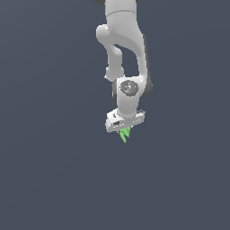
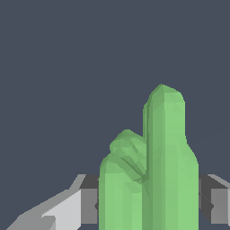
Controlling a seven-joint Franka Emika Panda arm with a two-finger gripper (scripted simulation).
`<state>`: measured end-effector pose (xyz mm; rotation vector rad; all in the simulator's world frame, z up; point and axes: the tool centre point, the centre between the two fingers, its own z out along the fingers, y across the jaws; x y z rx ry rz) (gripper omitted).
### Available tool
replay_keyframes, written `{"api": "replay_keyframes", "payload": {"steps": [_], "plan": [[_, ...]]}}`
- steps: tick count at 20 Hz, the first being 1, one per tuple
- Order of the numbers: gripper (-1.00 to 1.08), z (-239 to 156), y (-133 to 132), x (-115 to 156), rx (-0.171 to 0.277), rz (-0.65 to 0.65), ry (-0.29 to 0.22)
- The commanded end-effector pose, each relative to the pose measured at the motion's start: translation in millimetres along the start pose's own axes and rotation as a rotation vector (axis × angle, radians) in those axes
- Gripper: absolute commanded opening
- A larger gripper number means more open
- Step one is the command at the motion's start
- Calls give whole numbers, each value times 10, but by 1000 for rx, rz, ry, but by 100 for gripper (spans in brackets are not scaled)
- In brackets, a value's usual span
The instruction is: Pick up the object and move it to a goal position.
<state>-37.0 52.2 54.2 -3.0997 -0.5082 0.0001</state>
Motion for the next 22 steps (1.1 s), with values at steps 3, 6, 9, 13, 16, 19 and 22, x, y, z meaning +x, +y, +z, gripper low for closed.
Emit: {"api": "replay_keyframes", "payload": {"steps": [3,6,9,13,16,19,22], "plan": [[-100,-96,206,-151,0,1,1],[-100,-190,403,-301,0,1,1],[-100,-304,642,-479,0,1,1],[-100,-449,953,-702,0,2,0],[-100,-534,1134,-828,0,2,0],[-100,-597,1268,-918,0,2,0],[-100,-638,1356,-972,0,2,0]]}}
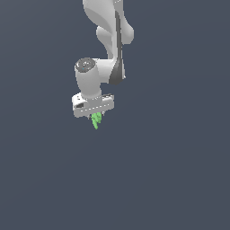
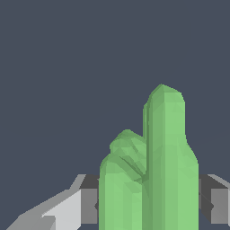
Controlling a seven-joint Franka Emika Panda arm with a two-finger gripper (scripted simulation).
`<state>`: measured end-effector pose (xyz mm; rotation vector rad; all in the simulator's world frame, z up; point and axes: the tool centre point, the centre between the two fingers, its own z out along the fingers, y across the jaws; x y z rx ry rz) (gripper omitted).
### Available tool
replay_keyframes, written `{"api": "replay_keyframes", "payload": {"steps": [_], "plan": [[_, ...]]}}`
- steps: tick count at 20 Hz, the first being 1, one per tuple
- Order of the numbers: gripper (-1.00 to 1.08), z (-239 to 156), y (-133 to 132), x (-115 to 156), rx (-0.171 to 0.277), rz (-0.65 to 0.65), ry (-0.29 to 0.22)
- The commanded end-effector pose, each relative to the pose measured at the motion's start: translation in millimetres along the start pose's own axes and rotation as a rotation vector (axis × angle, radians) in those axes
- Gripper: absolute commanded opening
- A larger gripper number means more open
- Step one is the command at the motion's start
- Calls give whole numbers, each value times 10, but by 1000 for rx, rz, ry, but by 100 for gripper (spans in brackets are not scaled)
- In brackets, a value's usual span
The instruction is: Pick up the object and move it to a goal position.
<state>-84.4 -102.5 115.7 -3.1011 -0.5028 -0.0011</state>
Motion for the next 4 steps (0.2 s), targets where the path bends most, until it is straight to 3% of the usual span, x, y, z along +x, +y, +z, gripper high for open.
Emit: {"api": "replay_keyframes", "payload": {"steps": [1,4], "plan": [[-100,-30,61,-39,0,-2,0],[-100,-41,86,-51,0,-2,0]]}}
